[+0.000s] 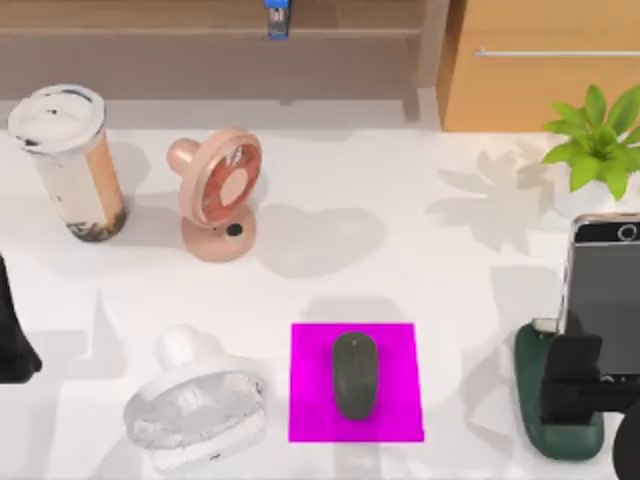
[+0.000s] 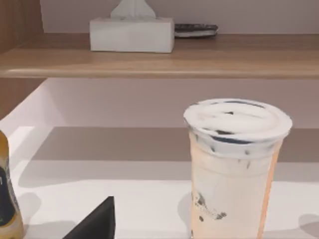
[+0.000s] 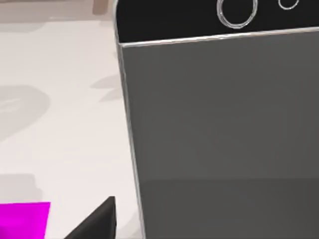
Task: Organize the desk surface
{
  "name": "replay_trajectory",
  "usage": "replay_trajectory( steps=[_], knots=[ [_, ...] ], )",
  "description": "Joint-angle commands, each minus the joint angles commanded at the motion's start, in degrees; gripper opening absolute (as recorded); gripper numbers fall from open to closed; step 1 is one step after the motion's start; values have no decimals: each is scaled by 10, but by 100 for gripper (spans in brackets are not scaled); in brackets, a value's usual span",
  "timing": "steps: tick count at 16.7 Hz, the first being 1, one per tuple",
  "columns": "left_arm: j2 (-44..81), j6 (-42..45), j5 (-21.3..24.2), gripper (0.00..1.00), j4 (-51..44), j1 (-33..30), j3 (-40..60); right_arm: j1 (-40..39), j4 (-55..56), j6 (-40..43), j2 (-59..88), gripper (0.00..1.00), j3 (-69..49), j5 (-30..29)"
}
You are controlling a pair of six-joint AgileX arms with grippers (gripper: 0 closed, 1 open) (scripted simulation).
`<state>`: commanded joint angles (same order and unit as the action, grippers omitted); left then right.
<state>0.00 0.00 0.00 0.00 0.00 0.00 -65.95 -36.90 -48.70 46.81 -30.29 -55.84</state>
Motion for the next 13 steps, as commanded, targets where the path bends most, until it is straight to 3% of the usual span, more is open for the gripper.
replay_trajectory(
  steps=[8, 13],
  knots=[
    [0, 0, 0, 100, 0, 0, 0, -2, -4, 4, 4, 100, 0, -7],
    [0, 0, 0, 100, 0, 0, 0, 89, 54, 79, -63, 100, 4, 88]
  ],
)
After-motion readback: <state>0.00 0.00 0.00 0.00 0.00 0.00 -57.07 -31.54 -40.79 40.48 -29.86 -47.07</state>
